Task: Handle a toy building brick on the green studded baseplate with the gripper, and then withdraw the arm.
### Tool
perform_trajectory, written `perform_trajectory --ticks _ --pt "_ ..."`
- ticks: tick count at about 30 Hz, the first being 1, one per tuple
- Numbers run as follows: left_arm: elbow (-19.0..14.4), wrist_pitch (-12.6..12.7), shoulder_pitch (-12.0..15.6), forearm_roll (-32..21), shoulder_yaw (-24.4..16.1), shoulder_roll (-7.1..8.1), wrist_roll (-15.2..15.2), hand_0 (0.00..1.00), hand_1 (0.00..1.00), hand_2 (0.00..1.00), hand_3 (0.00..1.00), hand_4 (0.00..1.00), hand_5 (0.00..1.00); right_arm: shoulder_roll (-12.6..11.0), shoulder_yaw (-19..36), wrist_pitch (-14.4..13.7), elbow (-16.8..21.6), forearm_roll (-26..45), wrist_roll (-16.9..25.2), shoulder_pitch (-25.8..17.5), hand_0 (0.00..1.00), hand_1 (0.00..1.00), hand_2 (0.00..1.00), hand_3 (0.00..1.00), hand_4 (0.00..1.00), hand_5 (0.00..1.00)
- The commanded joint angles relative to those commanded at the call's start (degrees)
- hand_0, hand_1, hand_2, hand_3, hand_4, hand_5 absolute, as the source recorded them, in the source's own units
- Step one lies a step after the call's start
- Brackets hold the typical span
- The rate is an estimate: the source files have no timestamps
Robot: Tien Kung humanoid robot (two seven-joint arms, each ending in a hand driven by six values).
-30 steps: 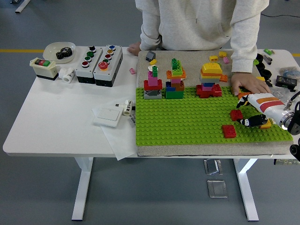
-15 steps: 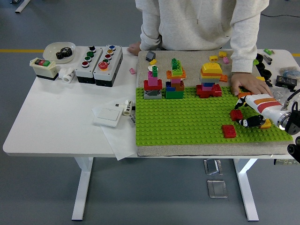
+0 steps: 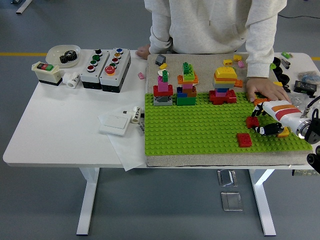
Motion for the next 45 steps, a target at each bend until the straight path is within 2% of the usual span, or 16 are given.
perform_trajectory --ticks 6,17,21,22,28,31,45 --pt "0.0 0.02 0.11 0.3 -0.23 -0.11 0.03 0.803 0.689 0.589 0.532 0.529 0.505 -0.14 0.01 -0.16 0.29 0.1 0.21 -0.21 0.538 0.536 0.582 0.501 0.654 0.344" --pt "0.0 -0.09 0.68 0.92 -0.54 -0.18 -0.02 0.802 0.688 0.589 0.532 0.528 0.503 -1.76 0.68 -0.88 3.84 -0.7 0.58 -1.38 0.539 0.532 0.577 0.498 0.645 0.348" --pt "0.0 -0.12 0.86 1.22 -0.74 -0.23 0.0 0.802 0.688 0.589 0.532 0.528 0.503 -2.93 1.69 -1.34 6.83 -1.86 0.61 -2.5 0.539 0.532 0.577 0.498 0.645 0.348" --pt "0.0 -0.12 0.92 1.42 -0.93 -0.23 0.02 0.802 0.689 0.588 0.532 0.528 0.503 -3.56 1.91 -1.56 8.02 -2.39 0.68 -2.93 0.545 0.529 0.574 0.497 0.617 0.347" --pt "0.0 -0.15 1.17 2.7 -2.0 -0.25 0.18 0.801 0.689 0.588 0.532 0.528 0.503 -7.25 1.99 -2.23 14.91 -4.89 1.24 -4.93 0.551 0.529 0.573 0.497 0.614 0.339" --pt "0.0 -0.19 1.16 3.0 -2.14 -0.27 0.21 0.801 0.689 0.588 0.532 0.528 0.503 -8.49 1.62 -2.5 17.03 -5.81 1.66 -5.6 0.551 0.529 0.573 0.497 0.614 0.339" --pt "0.0 -0.12 0.94 2.52 -2.09 -0.32 0.02 0.801 0.688 0.588 0.532 0.528 0.503 -10.46 1.96 -2.98 20.06 -7.3 2.49 -8.08 0.564 0.538 0.577 0.498 0.611 0.329"
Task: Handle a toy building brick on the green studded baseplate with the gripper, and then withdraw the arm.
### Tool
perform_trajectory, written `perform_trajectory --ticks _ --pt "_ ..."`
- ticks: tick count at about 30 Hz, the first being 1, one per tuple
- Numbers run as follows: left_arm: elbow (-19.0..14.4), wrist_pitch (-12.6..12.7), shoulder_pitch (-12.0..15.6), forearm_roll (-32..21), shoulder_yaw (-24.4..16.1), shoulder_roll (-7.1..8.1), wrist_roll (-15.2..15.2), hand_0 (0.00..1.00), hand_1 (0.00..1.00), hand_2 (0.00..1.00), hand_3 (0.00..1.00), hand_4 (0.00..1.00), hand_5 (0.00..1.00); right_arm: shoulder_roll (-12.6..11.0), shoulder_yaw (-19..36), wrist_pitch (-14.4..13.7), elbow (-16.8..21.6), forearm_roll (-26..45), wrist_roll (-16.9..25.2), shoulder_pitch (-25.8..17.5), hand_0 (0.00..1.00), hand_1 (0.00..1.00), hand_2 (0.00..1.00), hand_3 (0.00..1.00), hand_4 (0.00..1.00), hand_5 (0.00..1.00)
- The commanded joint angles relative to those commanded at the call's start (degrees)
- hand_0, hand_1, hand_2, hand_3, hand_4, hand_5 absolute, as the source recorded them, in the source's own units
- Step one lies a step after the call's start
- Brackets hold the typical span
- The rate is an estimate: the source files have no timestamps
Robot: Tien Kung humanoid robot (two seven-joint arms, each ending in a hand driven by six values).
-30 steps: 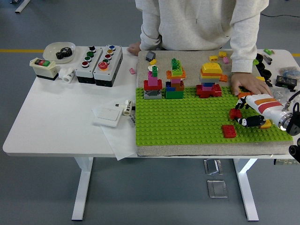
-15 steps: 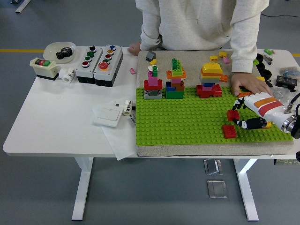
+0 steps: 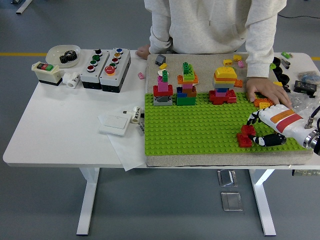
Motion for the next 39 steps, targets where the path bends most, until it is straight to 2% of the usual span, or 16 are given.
perform_trajectory --ticks 39 --pt "0.0 -0.02 -0.25 -1.02 1.04 -0.16 -0.36 0.8 0.683 0.588 0.532 0.528 0.503 -0.37 -0.25 -0.91 0.42 0.35 0.74 -1.69 0.568 0.545 0.581 0.498 0.612 0.31"
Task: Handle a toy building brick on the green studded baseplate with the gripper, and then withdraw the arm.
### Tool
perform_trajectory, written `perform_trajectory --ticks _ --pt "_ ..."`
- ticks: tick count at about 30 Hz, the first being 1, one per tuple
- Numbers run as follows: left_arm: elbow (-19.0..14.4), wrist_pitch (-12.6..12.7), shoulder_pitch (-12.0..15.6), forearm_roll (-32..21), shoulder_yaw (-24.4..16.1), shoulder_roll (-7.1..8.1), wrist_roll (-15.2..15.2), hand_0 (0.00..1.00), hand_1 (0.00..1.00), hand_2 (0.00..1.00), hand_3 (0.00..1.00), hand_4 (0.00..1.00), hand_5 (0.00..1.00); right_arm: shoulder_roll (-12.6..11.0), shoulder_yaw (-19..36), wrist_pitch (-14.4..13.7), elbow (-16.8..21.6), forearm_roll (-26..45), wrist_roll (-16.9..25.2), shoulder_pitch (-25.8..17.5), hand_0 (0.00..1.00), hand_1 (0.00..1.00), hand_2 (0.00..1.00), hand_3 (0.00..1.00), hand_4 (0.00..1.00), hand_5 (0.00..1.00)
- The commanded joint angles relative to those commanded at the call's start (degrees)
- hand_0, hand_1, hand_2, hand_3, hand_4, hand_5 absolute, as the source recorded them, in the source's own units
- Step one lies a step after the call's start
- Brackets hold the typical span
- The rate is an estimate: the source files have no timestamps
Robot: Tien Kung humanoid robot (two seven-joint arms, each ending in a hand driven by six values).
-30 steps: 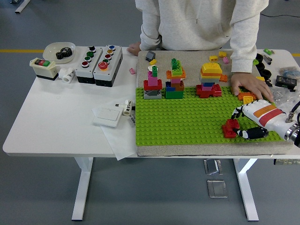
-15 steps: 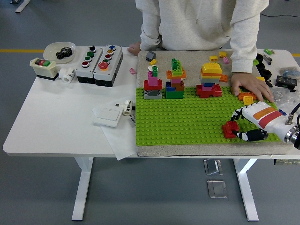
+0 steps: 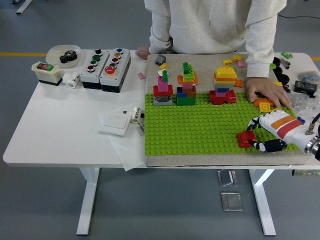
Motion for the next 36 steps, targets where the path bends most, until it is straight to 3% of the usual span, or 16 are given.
perform_trajectory --ticks 36 --pt "0.0 -0.26 0.59 -0.95 1.45 -0.05 -0.11 0.802 0.683 0.586 0.532 0.528 0.503 0.66 -0.29 0.81 -0.44 -0.03 -0.28 -0.89 0.583 0.561 0.595 0.506 0.618 0.282"
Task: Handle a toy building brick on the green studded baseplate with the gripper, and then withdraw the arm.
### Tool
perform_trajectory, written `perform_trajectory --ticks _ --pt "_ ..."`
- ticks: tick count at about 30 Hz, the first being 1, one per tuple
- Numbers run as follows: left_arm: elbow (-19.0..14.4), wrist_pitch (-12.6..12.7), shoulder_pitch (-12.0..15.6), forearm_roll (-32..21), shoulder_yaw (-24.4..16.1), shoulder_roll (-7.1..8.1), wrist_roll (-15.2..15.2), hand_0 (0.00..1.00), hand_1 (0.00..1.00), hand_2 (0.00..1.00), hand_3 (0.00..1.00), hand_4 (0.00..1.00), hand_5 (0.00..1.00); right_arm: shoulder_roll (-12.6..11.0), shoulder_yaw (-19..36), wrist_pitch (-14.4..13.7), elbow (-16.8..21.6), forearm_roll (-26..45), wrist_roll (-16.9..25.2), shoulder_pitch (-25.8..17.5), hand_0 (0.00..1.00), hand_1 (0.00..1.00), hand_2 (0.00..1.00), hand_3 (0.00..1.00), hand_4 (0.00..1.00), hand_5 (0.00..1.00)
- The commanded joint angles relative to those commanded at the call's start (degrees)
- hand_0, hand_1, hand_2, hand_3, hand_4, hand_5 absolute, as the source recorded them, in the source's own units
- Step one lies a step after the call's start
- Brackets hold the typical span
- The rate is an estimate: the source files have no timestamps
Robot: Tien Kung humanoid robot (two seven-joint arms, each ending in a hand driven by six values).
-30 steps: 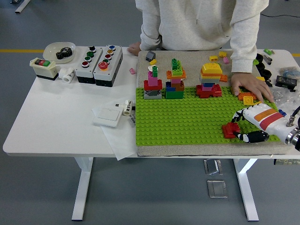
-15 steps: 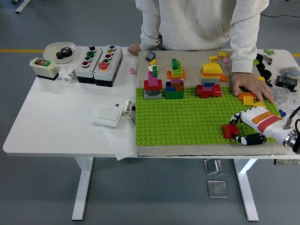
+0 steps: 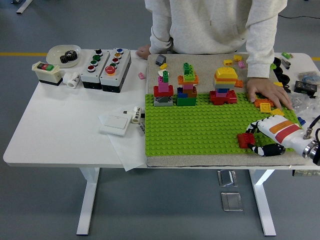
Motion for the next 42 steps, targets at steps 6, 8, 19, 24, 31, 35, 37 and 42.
perform_trajectory --ticks 6,8,19,24,31,35,37,42 --pt "0.0 0.0 -0.11 -0.01 -0.12 0.05 -0.01 0.799 0.682 0.587 0.532 0.528 0.504 0.08 0.35 0.58 -0.06 0.11 -0.26 0.14 0.633 0.631 0.677 0.563 0.664 0.289" --pt "0.0 0.01 -0.18 -0.02 -0.13 0.05 0.0 0.799 0.682 0.587 0.532 0.528 0.504 0.08 0.5 0.75 -0.11 0.19 -0.39 0.17 0.633 0.631 0.677 0.563 0.664 0.289" --pt "0.0 -0.02 -0.36 0.05 -0.36 0.06 0.0 0.8 0.682 0.587 0.532 0.528 0.504 0.13 1.1 1.17 -0.28 0.7 -0.47 0.14 0.7 0.697 0.795 0.813 0.788 0.304" --pt "0.0 -0.02 -0.43 0.23 -0.63 0.08 0.03 0.8 0.68 0.588 0.532 0.528 0.504 0.05 1.19 1.5 -0.23 1.14 -0.27 0.16 0.723 0.718 0.815 0.848 0.82 0.307" --pt "0.0 0.01 -0.49 0.58 -1.12 0.07 0.07 0.798 0.679 0.588 0.532 0.528 0.504 -0.08 2.34 0.92 0.5 2.04 0.19 -0.46 0.752 0.739 0.841 0.876 0.839 0.31" --pt "0.0 0.02 -0.48 0.81 -1.43 0.08 0.12 0.799 0.679 0.588 0.533 0.528 0.504 -0.71 3.71 -1.4 2.07 2.93 1.11 -1.78 0.741 0.722 0.817 0.852 0.8 0.293" --pt "0.0 0.02 -0.46 0.98 -1.62 0.09 0.14 0.799 0.679 0.588 0.533 0.528 0.504 -1.09 4.39 -2.59 2.97 3.64 1.55 -2.62 0.741 0.722 0.817 0.852 0.8 0.293" --pt "0.0 0.0 -0.47 1.74 -2.33 0.08 0.29 0.798 0.678 0.588 0.532 0.528 0.504 -2.24 6.17 -4.09 6.43 5.96 2.37 -5.26 0.726 0.709 0.771 0.767 0.798 0.32"
